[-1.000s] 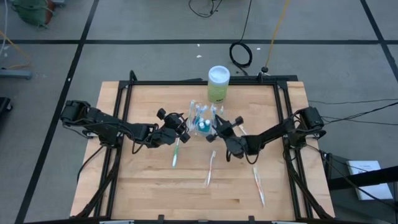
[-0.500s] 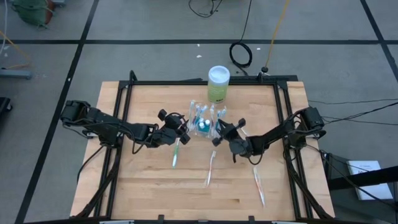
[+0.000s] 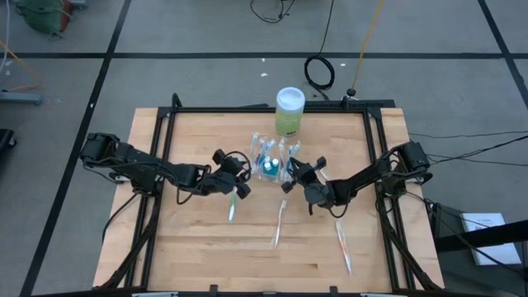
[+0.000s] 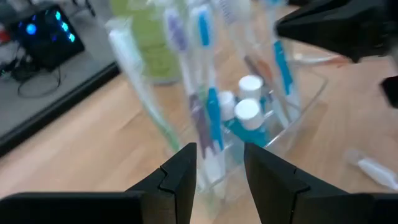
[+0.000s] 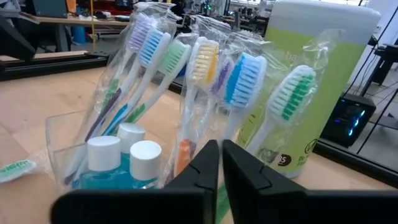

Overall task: Pick & Place toothbrushing station
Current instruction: Put the blue toothbrush into the transparent organizer, then put the green toothbrush into the transparent organizer

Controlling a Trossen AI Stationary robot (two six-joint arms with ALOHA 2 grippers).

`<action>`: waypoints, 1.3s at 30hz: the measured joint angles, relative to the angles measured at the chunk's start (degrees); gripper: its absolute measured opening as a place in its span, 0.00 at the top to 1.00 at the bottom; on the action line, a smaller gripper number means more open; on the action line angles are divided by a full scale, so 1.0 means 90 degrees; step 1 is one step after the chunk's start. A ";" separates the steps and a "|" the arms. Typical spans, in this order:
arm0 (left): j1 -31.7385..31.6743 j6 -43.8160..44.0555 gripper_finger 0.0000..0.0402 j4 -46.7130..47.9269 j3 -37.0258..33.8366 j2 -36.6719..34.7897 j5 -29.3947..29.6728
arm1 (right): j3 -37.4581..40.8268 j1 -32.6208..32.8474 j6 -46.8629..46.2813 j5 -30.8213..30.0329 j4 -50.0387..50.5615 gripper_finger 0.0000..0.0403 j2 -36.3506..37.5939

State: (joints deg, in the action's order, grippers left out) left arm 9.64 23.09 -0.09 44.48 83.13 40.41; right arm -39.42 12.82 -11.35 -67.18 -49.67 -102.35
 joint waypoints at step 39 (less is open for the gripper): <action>0.0187 0.1610 0.52 0.2182 -0.0002 0.0131 -0.2220 | 0.0000 0.0205 -0.2640 0.2665 0.6930 0.56 0.2901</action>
State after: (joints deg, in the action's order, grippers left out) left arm 11.33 37.58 19.54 44.46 84.31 20.43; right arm -39.42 14.67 -35.12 -43.20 12.70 -76.23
